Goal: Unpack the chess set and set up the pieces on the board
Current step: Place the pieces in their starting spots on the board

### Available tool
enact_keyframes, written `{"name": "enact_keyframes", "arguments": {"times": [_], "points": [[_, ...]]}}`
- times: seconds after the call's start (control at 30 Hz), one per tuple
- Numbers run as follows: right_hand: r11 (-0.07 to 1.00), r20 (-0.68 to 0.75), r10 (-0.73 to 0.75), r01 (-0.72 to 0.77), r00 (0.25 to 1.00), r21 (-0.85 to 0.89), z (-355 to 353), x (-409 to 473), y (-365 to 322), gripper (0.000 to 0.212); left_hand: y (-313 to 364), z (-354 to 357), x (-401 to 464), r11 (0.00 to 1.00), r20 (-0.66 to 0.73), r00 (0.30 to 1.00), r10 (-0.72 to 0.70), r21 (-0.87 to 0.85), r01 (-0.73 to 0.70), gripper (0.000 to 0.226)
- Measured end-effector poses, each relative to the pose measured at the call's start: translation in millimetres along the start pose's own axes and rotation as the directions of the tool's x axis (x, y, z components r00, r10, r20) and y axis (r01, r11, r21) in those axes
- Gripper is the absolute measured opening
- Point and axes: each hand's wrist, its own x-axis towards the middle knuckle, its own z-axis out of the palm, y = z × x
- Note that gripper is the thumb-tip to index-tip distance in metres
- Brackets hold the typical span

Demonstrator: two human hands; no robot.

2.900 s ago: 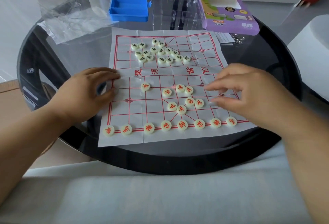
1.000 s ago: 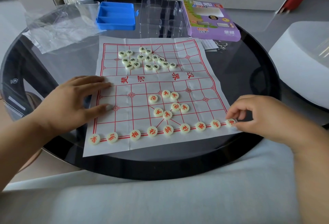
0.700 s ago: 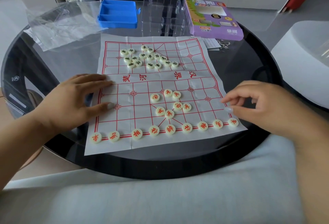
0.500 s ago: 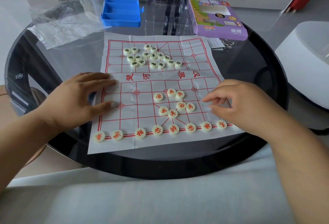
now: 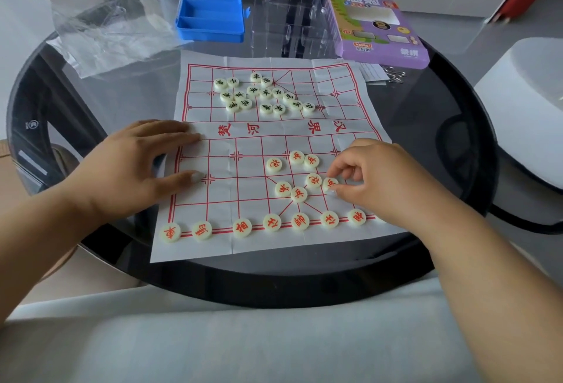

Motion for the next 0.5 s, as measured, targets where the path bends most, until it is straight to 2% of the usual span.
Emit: {"name": "enact_keyframes", "arguments": {"times": [0.17, 0.27, 0.37, 0.5], "points": [[0.999, 0.011, -0.023, 0.022, 1.000, 0.023, 0.9, 1.8, 5.9, 0.012, -2.7, 1.4, 0.9, 1.000, 0.009, 1.000, 0.004, 0.004, -0.004, 0.074], [0.998, -0.120, 0.022, -0.014, 0.992, 0.066, -8.5, 6.3, 27.4, 0.009, -4.1, 1.6, 1.5, 1.000, 0.012, 1.000, 0.020, 0.003, -0.020, 0.070], [0.985, -0.251, 0.134, -0.101, 0.959, 0.141, -24.7, 13.1, 58.3, 0.008, -4.5, 1.3, 2.2, 0.999, 0.020, 0.999, 0.032, -0.006, -0.032, 0.055], [0.979, -0.222, 0.175, -0.147, 0.959, 0.139, -24.9, 22.6, 78.3, 0.010, -4.0, 0.5, 1.9, 0.999, 0.015, 0.999, 0.034, -0.014, -0.034, 0.053]]}}
